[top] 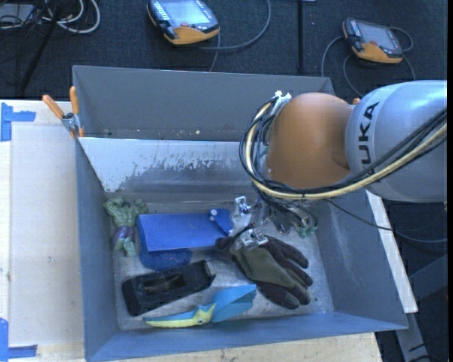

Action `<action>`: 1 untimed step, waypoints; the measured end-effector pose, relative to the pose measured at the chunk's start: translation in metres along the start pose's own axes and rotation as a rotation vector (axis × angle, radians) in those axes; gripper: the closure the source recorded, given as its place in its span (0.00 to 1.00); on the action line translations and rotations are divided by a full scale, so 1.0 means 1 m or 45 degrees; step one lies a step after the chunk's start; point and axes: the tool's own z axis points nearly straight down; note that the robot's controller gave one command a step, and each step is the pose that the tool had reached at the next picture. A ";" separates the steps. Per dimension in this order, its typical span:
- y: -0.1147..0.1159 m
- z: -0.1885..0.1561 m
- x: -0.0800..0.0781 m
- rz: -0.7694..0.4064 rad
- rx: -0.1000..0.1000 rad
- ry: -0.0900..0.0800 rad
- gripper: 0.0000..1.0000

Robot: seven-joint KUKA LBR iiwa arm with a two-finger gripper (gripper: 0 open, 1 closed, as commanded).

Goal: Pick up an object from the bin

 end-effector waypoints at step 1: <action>-0.005 -0.056 -0.015 0.023 0.003 -0.009 1.00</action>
Offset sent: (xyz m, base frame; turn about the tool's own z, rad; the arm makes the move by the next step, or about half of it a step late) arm -0.0130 0.0008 0.0545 -0.0291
